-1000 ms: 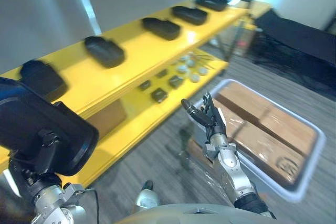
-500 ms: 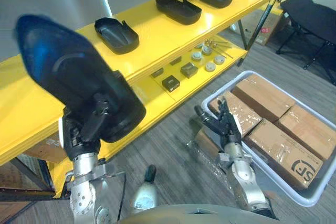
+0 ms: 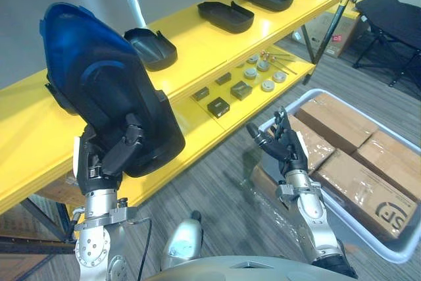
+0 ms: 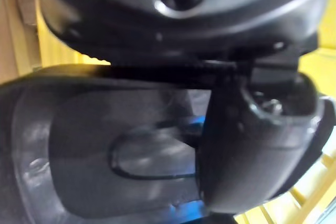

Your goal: Walk over and take three plastic housings, then place them on the shelf

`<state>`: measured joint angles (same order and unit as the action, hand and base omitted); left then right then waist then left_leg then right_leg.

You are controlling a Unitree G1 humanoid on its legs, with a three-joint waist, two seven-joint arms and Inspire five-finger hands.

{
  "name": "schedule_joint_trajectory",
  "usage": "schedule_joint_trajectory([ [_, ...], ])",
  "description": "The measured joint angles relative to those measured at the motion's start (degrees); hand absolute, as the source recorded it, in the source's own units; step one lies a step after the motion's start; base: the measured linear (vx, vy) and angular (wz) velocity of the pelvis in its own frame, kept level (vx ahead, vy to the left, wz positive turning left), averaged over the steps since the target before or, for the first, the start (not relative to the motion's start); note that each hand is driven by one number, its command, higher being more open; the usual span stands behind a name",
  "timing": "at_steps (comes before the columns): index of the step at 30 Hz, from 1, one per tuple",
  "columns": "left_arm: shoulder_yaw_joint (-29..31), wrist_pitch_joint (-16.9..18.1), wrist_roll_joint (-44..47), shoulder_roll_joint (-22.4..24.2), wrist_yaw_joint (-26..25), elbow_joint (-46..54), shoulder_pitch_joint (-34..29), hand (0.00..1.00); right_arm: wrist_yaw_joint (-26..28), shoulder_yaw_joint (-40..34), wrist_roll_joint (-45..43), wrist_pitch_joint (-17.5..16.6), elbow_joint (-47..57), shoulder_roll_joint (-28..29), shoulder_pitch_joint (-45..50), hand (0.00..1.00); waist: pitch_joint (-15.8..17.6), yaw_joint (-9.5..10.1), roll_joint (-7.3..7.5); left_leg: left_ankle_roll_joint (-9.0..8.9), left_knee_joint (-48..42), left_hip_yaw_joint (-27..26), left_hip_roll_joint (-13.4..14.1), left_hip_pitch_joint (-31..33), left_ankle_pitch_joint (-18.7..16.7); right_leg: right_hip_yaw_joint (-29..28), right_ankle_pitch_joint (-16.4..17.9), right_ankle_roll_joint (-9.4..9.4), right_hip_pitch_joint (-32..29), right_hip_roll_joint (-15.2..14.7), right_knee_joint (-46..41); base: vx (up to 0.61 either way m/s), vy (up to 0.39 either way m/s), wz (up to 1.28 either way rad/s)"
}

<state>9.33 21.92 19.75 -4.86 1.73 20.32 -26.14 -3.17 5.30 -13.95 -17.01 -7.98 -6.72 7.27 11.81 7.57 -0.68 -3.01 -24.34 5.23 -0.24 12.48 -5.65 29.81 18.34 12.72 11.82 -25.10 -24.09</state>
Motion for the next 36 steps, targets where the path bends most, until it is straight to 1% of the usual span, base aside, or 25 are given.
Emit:
schedule_joint_trajectory([
  [1, 0.4, -0.1, 0.0, -0.2, 0.0, -0.2, 0.6, 0.0, 0.0, -1.1, -0.1, -0.1, 0.4, 0.2, 0.5, 1.0, -0.5, -0.17, -0.45, -1.32, -1.6, 0.1, -0.8, 0.1, -1.5, -1.6, -1.7, -1.96, -0.5, -1.1, -4.1, 0.17, 0.188, 0.3],
  [2, 0.6, -0.6, -0.1, 0.0, -0.3, -0.6, 1.8, 0.0, 0.0, -1.9, -0.3, -0.4, 0.5, 0.2, 1.0, 1.0, -0.5, -0.49, -0.3, -0.61, -3.0, 1.1, -1.7, 0.3, -2.4, -5.2, -4.5, -6.65, -4.5, -2.5, -12.0, 0.13, 0.212, 0.52],
  [3, 1.1, -1.0, -0.3, -0.2, -0.5, -0.6, 2.5, 0.0, 0.1, -2.4, -0.6, -0.3, 0.5, 0.4, 1.1, 1.0, -0.9, -0.93, -0.77, -0.04, -2.3, 2.0, -2.2, -0.4, -3.0, -10.1, -11.4, -12.99, -9.8, -3.0, -19.6, 0.12, 0.242, 0.57],
  [4, 2.3, -1.0, -1.0, -0.7, -1.1, -0.3, 2.5, 0.0, 0.2, -2.5, -0.6, -0.4, 0.5, 0.8, 0.7, 1.0, -1.0, -1.48, -0.11, 0.69, 0.5, 2.7, -2.4, -2.0, -2.6, -14.5, -20.1, -12.45, -13.5, -2.6, -24.0, 0.15, 0.21, 0.42],
  [5, 2.9, -1.0, -1.5, -1.1, -1.8, -0.3, 2.6, 0.0, 0.3, -2.4, -0.6, -0.5, 0.8, 1.2, 0.7, 1.0, -1.3, -1.75, 0.2, 1.69, 1.8, 3.5, -2.0, -2.5, -2.0, -15.7, -18.9, -11.13, -15.0, -2.1, -25.8, 0.24, 0.095, 0.32],
  [6, 3.6, -1.1, -2.0, -1.5, -3.5, -0.4, 3.3, 0.0, 0.7, -2.3, -0.5, -0.6, 1.8, 1.8, 0.6, 1.0, -1.3, -1.79, 0.24, 2.16, 3.8, 4.7, -1.5, -3.5, -1.5, -16.4, -11.7, -10.15, -17.3, 0.3, -26.6, 0.31, 0.037, 0.27],
  [7, 4.4, -1.2, -1.9, -1.3, -4.9, -0.5, 3.7, 0.0, 1.5, -2.3, -0.5, -0.6, 3.2, 1.9, 0.1, 1.0, -1.3, -1.66, 0.16, 2.13, 6.0, 5.6, -0.3, -5.0, -1.1, -15.8, -7.1, -9.62, -18.3, 4.1, -22.4, 0.31, 0.005, 0.19],
  [8, 4.6, -1.2, -1.8, -1.3, -5.3, -0.5, 3.8, 0.0, 1.7, -2.3, -0.5, -0.6, 4.1, 1.8, -0.1, 1.0, -1.3, -1.45, 0.05, 2.12, 7.3, 5.8, 0.1, -5.9, -0.9, -15.8, -5.7, -9.69, -18.8, 6.3, -18.9, 0.24, 0.002, 0.16],
  [9, 4.7, -1.2, -1.3, -1.3, -5.9, -0.5, 4.1, 0.0, 1.9, -2.5, -0.5, -0.6, 6.6, 1.7, -0.5, 1.0, -1.3, -1.51, 0.0, 2.03, 9.4, 6.5, 0.9, -7.1, -0.7, -17.1, -5.0, -9.82, -19.9, 10.5, -11.2, 0.21, -0.08, 0.47],
  [10, 3.9, -1.2, -1.0, -1.0, -6.8, -0.6, 4.8, 0.0, 1.8, -2.6, -0.8, -1.0, 10.7, 1.2, -0.5, 1.0, -1.3, -2.44, -0.06, 1.66, 9.9, 8.7, 0.8, -7.2, -1.0, -22.3, -5.3, -9.4, -22.2, 15.0, -4.4, 0.2, -0.103, 0.58],
  [12, 3.4, -1.2, -1.0, -0.4, -7.1, -0.7, 5.1, 0.0, 1.6, -2.6, -1.0, -1.2, 12.7, 0.6, -0.5, 1.0, -1.3, -3.35, -0.04, 1.29, 9.9, 10.5, 0.6, -7.2, -1.4, -25.6, -5.7, -8.97, -23.1, 16.9, -2.0, 0.23, -0.177, 0.97],
  [13, 1.6, -1.2, -1.1, 0.6, -7.6, -0.7, 5.2, 0.0, 1.5, -2.6, -1.0, -1.3, 16.4, 0.2, 0.3, 1.0, -1.7, -4.73, 0.74, 0.0, 9.5, 14.7, -0.5, -7.4, -2.4, -30.0, -7.0, -8.3, -23.4, 18.1, 2.1, 0.22, -0.232, 1.39],
  [14, 1.1, -1.2, -1.1, 0.5, -7.6, -0.7, 5.2, 0.0, 1.5, -2.6, -1.0, -1.3, 17.8, 0.3, 1.0, 1.0, -2.3, -4.97, 1.8, -0.41, 9.4, 15.9, -1.4, -7.4, -3.0, -30.1, -8.0, -8.65, -22.9, 17.4, 3.2, 0.25, -0.325, 1.65],
  [15, 0.7, -1.2, -1.1, 1.3, -7.4, -0.9, 5.1, 0.0, 1.5, -2.7, -1.0, -1.3, 19.5, -0.1, 1.5, 1.0, -3.3, -4.91, 2.65, -1.43, 9.0, 17.2, -1.7, -7.7, -4.3, -28.0, -10.6, -7.29, -22.0, 16.2, 2.7, 0.22, -0.306, 1.03],
  [16, 0.4, -1.4, -1.1, 2.2, -7.3, -0.9, 4.7, 0.0, 1.5, -2.8, -1.0, -1.3, 19.7, -0.6, 1.4, 1.0, -3.6, -4.89, 1.75, -1.55, 8.6, 16.8, -0.3, -7.8, -4.8, -26.0, -10.2, -7.92, -21.0, 16.6, 3.0, 0.27, -0.362, 1.11],
  [17, 0.4, -1.5, -1.1, 4.1, -6.7, -0.4, 3.7, 0.0, 1.4, -3.3, -1.1, -1.3, 19.9, -2.1, 1.2, 1.0, -4.6, -4.48, -0.02, -2.23, 8.5, 13.7, 3.4, -7.6, -4.4, -23.0, -9.6, -9.05, -19.3, 17.9, 3.8, 0.26, -0.296, 0.9],
  [18, 0.3, -1.6, -1.0, 5.4, -6.5, -0.2, 3.1, 0.0, 1.3, -4.2, -1.1, -1.2, 19.9, -2.9, 0.8, 1.0, -5.5, -3.8, -1.56, -3.3, 9.1, 10.6, 5.5, -7.6, -3.5, -20.8, -9.5, -9.32, -17.8, 18.9, 4.7, 0.26, -0.262, 0.85],
  [19, 0.3, -1.7, -1.0, 5.8, -6.4, -0.2, 3.1, 0.0, 1.3, -4.9, -1.1, -1.2, 19.9, -3.3, 0.7, 1.0, -5.9, -3.46, -2.16, -3.42, 9.6, 8.5, 6.4, -7.7, -2.9, -19.9, -9.6, -9.52, -17.0, 19.3, 5.3, 0.26, -0.214, 0.75],
  [21, 0.4, -1.7, 0.2, 6.0, -6.3, 0.2, 3.2, 0.0, 1.5, -7.5, -2.3, -1.2, 19.9, -4.3, 0.3, 1.0, -6.2, -3.14, -2.61, -2.72, 11.3, 2.8, 7.6, -7.8, -0.8, -16.3, -9.7, -9.95, -14.5, 19.5, 7.6, 0.2, -0.165, 0.75],
  [23, 0.5, -1.4, 0.7, 6.0, -5.4, 0.3, 3.4, 0.0, 1.1, -9.3, -1.8, -1.3, 19.9, -4.3, 0.0, 1.0, -6.2, -3.21, -2.47, -2.56, 12.2, -1.2, 8.1, -7.0, 0.2, -14.0, -10.0, -10.38, -13.3, 19.5, 9.5, 0.13, -0.095, 0.67],
  [24, 0.2, -1.3, 0.9, 5.9, -5.1, 0.3, 3.8, 0.0, 0.4, -10.4, -0.1, -1.5, 19.9, -4.3, -0.5, 1.0, -6.1, -3.2, -2.27, -2.91, 13.3, -3.1, 8.5, -6.9, 1.1, -12.9, -10.1, -10.57, -13.3, 19.3, 10.2, 0.08, -0.048, 0.56],
  [26, -0.4, -1.2, 1.5, 5.8, -5.3, 0.3, 4.2, 0.0, -0.1, -10.7, 0.9, -1.7, 19.9, -4.3, -1.8, 1.0, -6.1, -3.13, -2.02, -3.27, 15.5, -3.6, 8.3, -7.1, 2.4, -12.5, -10.9, -10.95, -13.2, 19.3, 11.4, 0.02, 0.011, 0.26],
  [28, -1.8, -0.9, 1.6, 5.1, -6.1, 0.2, 5.9, 0.0, 0.0, -10.7, 1.2, -3.2, 19.9, -4.2, -3.5, 1.0, -6.1, -3.12, -1.55, -3.34, 17.8, -3.3, 7.5, -8.0, 3.8, -12.4, -11.7, -10.37, -12.1, 18.9, 13.4, 0.01, 0.056, 0.17],
  [33, -2.8, -0.8, 0.0, 4.2, -6.4, 0.6, 8.0, 0.0, 0.1, -10.2, 0.5, -4.7, 19.9, -2.5, -4.6, 1.0, -6.2, -3.47, -1.42, -2.53, 21.6, -3.1, 5.5, -10.1, 5.9, -11.8, -12.4, -9.24, -9.7, 17.6, 15.9, -0.05, 0.06, 0.12],
  [36, -2.8, -0.8, -0.1, 4.2, -4.9, 0.6, 7.4, 0.0, -0.8, -9.3, 0.8, -4.6, 19.8, -0.5, -3.4, 1.0, -6.2, -4.39, -1.42, -1.7, 24.0, -3.6, 4.8, -10.5, 7.1, -11.3, -13.1, -8.33, -9.9, 16.7, 16.6, -0.06, 0.041, 0.09],
])
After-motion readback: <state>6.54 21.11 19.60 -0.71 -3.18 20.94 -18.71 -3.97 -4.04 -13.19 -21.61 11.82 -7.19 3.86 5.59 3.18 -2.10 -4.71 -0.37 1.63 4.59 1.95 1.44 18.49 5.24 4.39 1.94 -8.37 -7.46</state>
